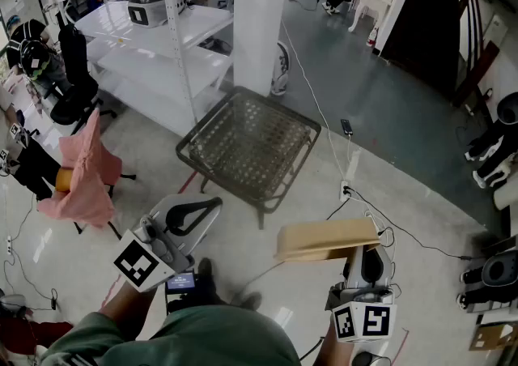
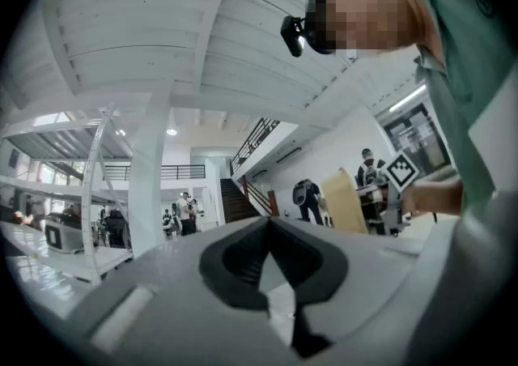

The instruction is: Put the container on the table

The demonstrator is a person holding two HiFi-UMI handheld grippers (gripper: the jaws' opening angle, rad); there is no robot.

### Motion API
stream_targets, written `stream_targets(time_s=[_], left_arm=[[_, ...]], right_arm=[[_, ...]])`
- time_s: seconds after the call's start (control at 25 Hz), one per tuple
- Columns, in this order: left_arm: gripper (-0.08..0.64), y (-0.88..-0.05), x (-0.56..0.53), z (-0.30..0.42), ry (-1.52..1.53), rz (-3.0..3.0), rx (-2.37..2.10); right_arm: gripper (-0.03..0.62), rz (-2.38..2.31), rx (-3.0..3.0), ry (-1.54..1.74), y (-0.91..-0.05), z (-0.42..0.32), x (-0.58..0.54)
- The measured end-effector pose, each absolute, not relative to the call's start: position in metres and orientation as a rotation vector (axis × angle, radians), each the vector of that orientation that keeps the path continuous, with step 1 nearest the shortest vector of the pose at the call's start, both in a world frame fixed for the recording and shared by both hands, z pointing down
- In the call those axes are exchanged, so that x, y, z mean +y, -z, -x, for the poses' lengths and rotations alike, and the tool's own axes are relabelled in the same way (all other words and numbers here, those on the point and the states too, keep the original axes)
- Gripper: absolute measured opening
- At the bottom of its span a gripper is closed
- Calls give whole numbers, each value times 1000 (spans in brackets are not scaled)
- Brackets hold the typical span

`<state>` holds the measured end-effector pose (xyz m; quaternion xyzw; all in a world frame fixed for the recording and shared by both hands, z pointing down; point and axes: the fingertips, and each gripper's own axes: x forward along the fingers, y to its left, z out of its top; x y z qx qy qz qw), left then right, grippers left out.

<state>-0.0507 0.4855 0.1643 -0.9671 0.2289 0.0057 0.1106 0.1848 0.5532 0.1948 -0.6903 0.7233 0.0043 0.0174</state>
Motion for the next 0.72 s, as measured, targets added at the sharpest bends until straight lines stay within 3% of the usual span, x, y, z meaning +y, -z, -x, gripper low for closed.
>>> stream_targets(time_s=[0.72], left_arm=[[-2,-161,485,71,2,2835,659]], right_arm=[[9,2138,2224,12,-188,-166,554]])
